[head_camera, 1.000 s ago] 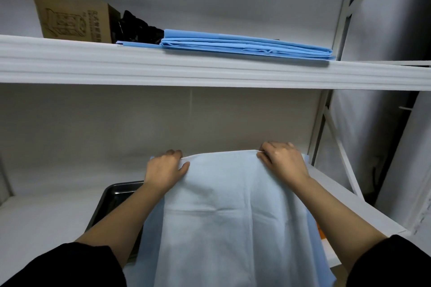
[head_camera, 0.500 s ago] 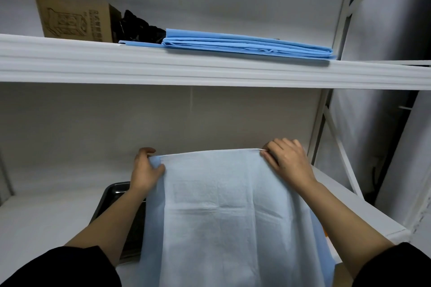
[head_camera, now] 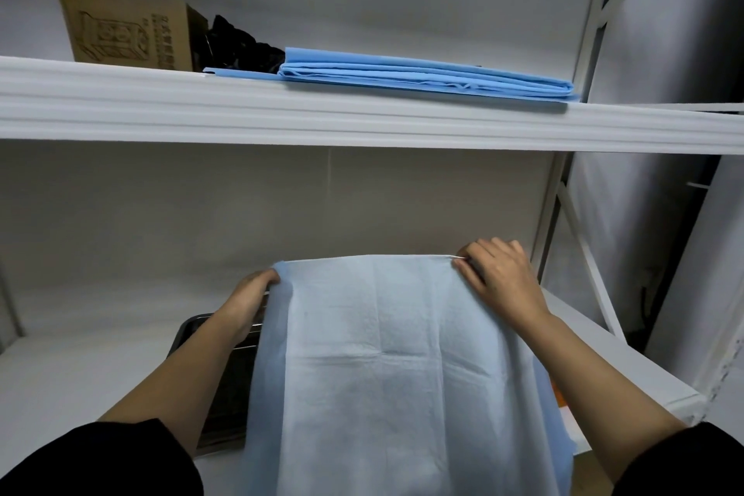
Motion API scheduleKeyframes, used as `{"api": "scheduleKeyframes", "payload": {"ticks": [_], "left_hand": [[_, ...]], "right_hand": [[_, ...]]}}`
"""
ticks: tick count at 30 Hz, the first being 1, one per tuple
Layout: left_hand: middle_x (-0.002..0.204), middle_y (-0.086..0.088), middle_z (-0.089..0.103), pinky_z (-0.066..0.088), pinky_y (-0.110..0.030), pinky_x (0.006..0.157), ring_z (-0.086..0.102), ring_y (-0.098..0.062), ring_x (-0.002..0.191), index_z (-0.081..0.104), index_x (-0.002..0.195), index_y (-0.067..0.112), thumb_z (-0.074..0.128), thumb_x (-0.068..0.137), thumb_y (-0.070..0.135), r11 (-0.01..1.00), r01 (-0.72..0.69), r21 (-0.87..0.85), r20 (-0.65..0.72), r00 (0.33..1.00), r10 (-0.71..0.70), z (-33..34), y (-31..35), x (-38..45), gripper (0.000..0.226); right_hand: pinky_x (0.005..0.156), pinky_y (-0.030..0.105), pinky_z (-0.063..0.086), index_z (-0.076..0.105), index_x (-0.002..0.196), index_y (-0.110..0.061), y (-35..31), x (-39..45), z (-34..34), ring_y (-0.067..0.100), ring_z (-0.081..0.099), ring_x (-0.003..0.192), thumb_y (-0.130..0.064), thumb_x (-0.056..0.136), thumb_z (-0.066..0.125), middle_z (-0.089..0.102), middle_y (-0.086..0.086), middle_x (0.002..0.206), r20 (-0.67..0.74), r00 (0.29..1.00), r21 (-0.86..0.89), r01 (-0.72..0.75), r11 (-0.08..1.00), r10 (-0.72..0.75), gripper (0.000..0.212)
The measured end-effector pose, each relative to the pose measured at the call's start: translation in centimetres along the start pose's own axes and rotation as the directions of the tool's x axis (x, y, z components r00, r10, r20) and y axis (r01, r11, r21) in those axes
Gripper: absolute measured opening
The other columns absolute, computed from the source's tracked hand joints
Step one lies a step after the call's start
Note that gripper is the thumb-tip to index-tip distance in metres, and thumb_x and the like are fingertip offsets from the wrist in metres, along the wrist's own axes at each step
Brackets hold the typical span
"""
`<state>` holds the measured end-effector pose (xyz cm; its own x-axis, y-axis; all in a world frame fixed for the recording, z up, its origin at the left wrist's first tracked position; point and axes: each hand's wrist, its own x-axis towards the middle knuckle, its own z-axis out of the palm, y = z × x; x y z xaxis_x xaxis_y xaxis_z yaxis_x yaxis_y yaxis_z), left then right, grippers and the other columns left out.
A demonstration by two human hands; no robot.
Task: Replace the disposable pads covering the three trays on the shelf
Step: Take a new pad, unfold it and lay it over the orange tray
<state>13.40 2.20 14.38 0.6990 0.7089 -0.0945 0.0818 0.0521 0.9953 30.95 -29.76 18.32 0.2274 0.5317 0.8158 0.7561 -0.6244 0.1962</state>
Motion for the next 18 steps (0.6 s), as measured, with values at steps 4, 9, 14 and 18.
{"api": "scheduleKeyframes", "payload": {"ticks": [4, 9, 14, 18], "left_hand": [[0.079, -0.003, 0.059, 0.041, -0.029, 0.061, 0.053, -0.019, 0.070, 0.057, 0.087, 0.015, 0.045, 0.092, 0.021, 0.997, -0.002, -0.073, -0.031, 1.000, -0.001, -0.2, 0.3, 0.0, 0.015], [0.049, 0.002, 0.059, 0.037, -0.028, 0.056, 0.050, -0.022, 0.059, 0.057, 0.067, 0.017, 0.046, 0.089, 0.034, 0.986, 0.038, -0.163, -0.050, 0.998, -0.047, -0.7, 0.9, -0.2, 0.030], [0.086, -0.010, 0.069, 0.050, -0.028, 0.068, 0.064, -0.022, 0.075, 0.067, 0.089, 0.011, 0.056, 0.094, 0.032, 0.992, -0.058, -0.110, -0.016, 0.998, 0.057, -0.2, 1.9, -0.4, 0.025], [0.077, -0.009, 0.060, 0.047, -0.033, 0.075, 0.057, -0.025, 0.074, 0.059, 0.075, 0.011, 0.056, 0.094, 0.023, 0.990, -0.110, -0.089, -0.136, 0.986, 0.097, 0.1, 2.4, -0.3, 0.023]], "right_hand": [[0.065, 0.032, 0.027, 0.059, 0.079, -0.017, 0.2, 0.0, -0.1, 0.021, 0.054, 0.067, -0.038, 0.093, 0.041, 0.059, -0.003, 0.072, -0.010, 1.000, 0.021, -0.012, 1.000, 0.012, 0.031], [0.064, 0.031, 0.025, 0.059, 0.080, -0.017, 0.4, 0.0, -0.2, 0.021, 0.054, 0.067, -0.039, 0.093, 0.039, 0.060, -0.002, 0.072, -0.006, 0.999, 0.043, -0.032, 0.999, 0.033, 0.033], [0.064, 0.029, 0.024, 0.059, 0.078, -0.016, 0.2, 0.0, -0.2, 0.021, 0.053, 0.067, -0.037, 0.093, 0.042, 0.059, -0.002, 0.071, -0.030, 1.000, 0.054, -0.002, 0.999, 0.003, 0.031], [0.064, 0.030, 0.026, 0.059, 0.078, -0.016, 0.3, 0.1, -0.3, 0.022, 0.053, 0.067, -0.037, 0.093, 0.043, 0.059, -0.002, 0.071, -0.034, 0.999, 0.055, 0.004, 0.998, -0.002, 0.031]]}}
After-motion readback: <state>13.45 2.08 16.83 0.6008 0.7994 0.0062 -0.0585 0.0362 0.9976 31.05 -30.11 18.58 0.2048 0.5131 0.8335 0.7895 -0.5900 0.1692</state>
